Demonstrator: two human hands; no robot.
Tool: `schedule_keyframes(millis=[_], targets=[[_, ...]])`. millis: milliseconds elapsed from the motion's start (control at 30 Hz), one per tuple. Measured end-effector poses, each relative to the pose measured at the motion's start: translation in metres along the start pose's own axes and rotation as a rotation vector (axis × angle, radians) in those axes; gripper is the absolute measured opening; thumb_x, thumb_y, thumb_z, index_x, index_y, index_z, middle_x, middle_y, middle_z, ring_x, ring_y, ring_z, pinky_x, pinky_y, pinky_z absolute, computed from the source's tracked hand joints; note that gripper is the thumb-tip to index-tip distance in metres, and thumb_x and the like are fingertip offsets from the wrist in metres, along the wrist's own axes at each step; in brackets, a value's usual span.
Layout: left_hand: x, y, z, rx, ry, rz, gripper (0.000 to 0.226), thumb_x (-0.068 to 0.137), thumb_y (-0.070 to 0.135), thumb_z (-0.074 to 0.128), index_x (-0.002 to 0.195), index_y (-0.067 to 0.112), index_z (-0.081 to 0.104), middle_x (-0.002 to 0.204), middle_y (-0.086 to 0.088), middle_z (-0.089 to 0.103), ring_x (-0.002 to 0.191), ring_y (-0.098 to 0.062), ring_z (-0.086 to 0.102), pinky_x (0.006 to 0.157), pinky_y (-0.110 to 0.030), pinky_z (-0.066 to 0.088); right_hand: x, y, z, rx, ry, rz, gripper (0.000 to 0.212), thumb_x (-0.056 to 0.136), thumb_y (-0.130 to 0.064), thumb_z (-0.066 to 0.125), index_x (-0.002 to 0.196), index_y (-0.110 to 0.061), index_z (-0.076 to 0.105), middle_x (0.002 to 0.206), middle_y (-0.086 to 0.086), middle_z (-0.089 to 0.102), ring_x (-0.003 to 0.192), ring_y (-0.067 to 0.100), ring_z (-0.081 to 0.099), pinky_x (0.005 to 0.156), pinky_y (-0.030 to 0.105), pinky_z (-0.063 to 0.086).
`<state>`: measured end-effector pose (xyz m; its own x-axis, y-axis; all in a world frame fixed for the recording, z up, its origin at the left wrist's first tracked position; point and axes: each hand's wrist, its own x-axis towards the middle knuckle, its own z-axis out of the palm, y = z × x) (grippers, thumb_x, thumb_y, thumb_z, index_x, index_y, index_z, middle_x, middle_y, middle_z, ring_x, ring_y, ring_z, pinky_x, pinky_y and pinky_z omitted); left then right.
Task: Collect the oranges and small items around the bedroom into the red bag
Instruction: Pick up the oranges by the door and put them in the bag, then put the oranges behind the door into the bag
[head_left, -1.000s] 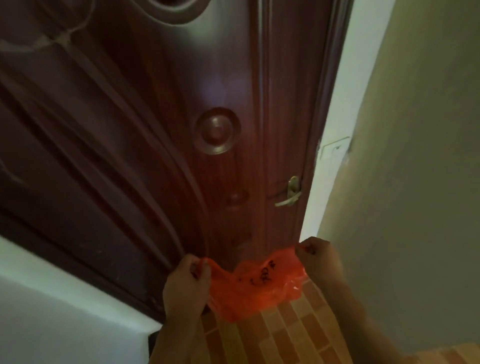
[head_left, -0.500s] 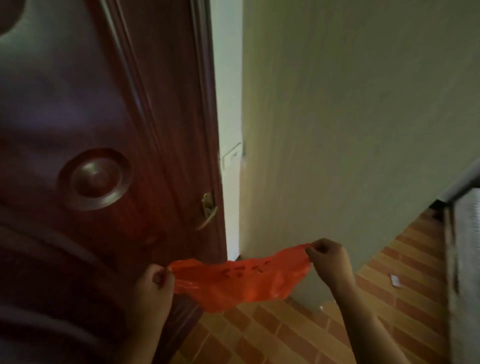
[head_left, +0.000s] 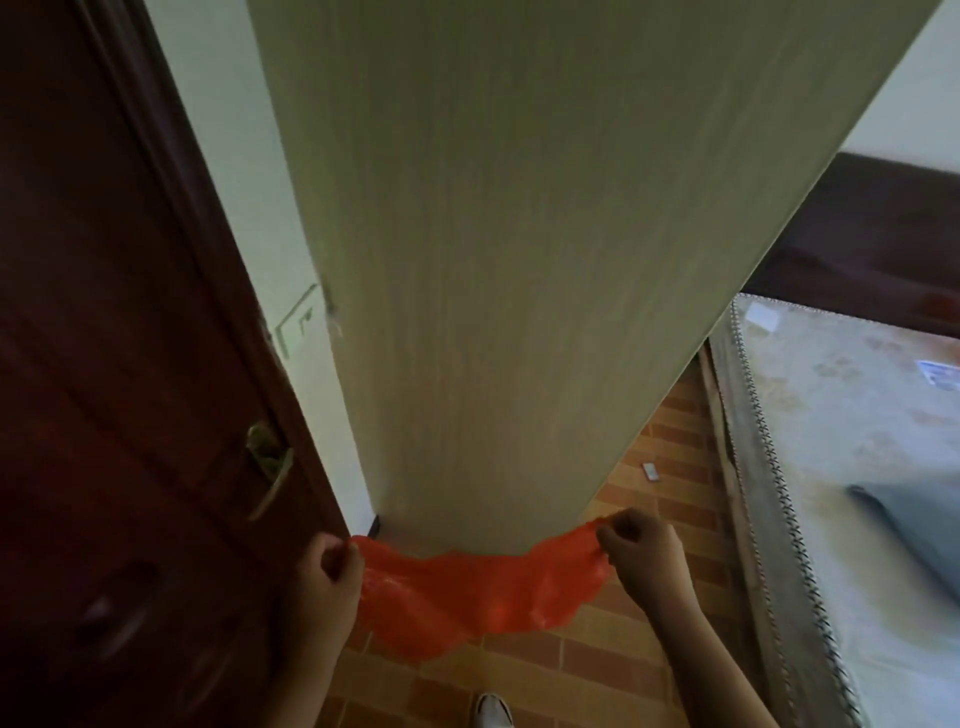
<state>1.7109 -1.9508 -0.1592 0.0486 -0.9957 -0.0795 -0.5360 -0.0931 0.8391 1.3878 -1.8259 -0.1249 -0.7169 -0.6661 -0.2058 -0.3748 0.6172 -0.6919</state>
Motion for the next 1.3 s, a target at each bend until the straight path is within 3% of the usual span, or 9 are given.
schedule_keyframes(millis=[100,233,333,467,667,800,933,1133,1300], targets=[[0.014,0.007,0.025,0.048,-0.031,-0.002,0.03,0.094,0.009,0.07,0.073,0.024,0.055,0.067,0.005,0.06,0.064,-0.006,0.054,0.057,-0.028,0.038,0.026,0.015,0.009,-0.02,-0.03,0.038,0.007,0.094,-0.021,0.071,0.088,-0.019,0.073,0.076,-0.004,0.072,0.066,0.009,0.068,0.052,0.02,0.046],[0.031,0.009,0.058,0.107,-0.064,-0.02,0.029,0.092,0.007,0.072,0.073,0.021,0.056,0.067,0.007,0.057,0.063,-0.003,0.05,0.056,-0.024,0.036,0.063,0.035,0.03,-0.028,-0.088,0.105,0.011,0.091,-0.023,0.073,0.081,-0.02,0.072,0.072,-0.002,0.072,0.065,0.014,0.069,0.06,0.036,0.057],[0.049,-0.008,0.089,0.179,-0.088,-0.057,0.021,0.088,0.004,0.077,0.078,0.015,0.062,0.067,0.007,0.058,0.062,-0.01,0.053,0.058,-0.031,0.039,0.091,0.053,0.053,-0.051,-0.16,0.136,0.01,0.093,-0.024,0.072,0.083,-0.022,0.071,0.071,-0.003,0.071,0.064,0.012,0.068,0.056,0.031,0.055],[0.072,-0.049,0.131,0.275,-0.133,-0.108,0.017,0.085,0.008,0.08,0.083,0.019,0.067,0.071,0.006,0.063,0.069,-0.022,0.06,0.066,-0.036,0.048,0.124,0.09,0.093,-0.109,-0.267,0.194,0.009,0.09,-0.025,0.071,0.082,-0.028,0.07,0.072,-0.005,0.072,0.064,0.01,0.068,0.06,0.033,0.057],[0.091,-0.118,0.196,0.22,-0.161,-0.139,0.027,0.085,0.0,0.079,0.076,0.02,0.063,0.065,0.007,0.062,0.061,-0.007,0.056,0.056,-0.025,0.039,0.145,0.145,0.156,-0.161,-0.331,0.276,0.009,0.085,-0.023,0.071,0.076,-0.027,0.07,0.071,-0.007,0.071,0.068,0.006,0.065,0.065,0.031,0.054],[0.11,-0.193,0.244,0.242,-0.206,-0.14,0.029,0.08,0.0,0.082,0.077,0.023,0.065,0.065,0.007,0.063,0.061,-0.019,0.06,0.063,-0.033,0.044,0.152,0.196,0.214,-0.178,-0.376,0.296,0.011,0.082,-0.022,0.069,0.074,-0.028,0.068,0.071,-0.007,0.071,0.067,0.003,0.064,0.061,0.026,0.051],[0.129,-0.26,0.291,0.252,-0.236,-0.076,0.03,0.083,0.007,0.081,0.077,0.029,0.062,0.067,0.007,0.064,0.064,-0.019,0.062,0.064,-0.036,0.047,0.164,0.243,0.273,-0.187,-0.36,0.301,0.008,0.082,-0.024,0.07,0.076,-0.03,0.069,0.073,-0.01,0.071,0.068,0.002,0.064,0.06,0.023,0.049],[0.155,-0.345,0.359,0.298,-0.215,0.083,0.022,0.08,0.008,0.083,0.079,0.021,0.065,0.069,0.006,0.064,0.061,-0.015,0.056,0.061,-0.031,0.041,0.198,0.314,0.347,-0.222,-0.316,0.246,0.009,0.085,-0.027,0.069,0.079,-0.033,0.066,0.075,-0.011,0.069,0.069,0.004,0.062,0.06,0.026,0.049],[0.168,-0.402,0.411,0.312,-0.238,0.221,0.023,0.081,0.017,0.086,0.085,0.029,0.066,0.076,0.007,0.067,0.068,-0.019,0.064,0.059,-0.033,0.05,0.23,0.364,0.391,-0.248,-0.294,0.105,0.006,0.09,-0.034,0.07,0.092,-0.038,0.066,0.074,-0.012,0.069,0.067,0.003,0.061,0.054,0.02,0.042]])
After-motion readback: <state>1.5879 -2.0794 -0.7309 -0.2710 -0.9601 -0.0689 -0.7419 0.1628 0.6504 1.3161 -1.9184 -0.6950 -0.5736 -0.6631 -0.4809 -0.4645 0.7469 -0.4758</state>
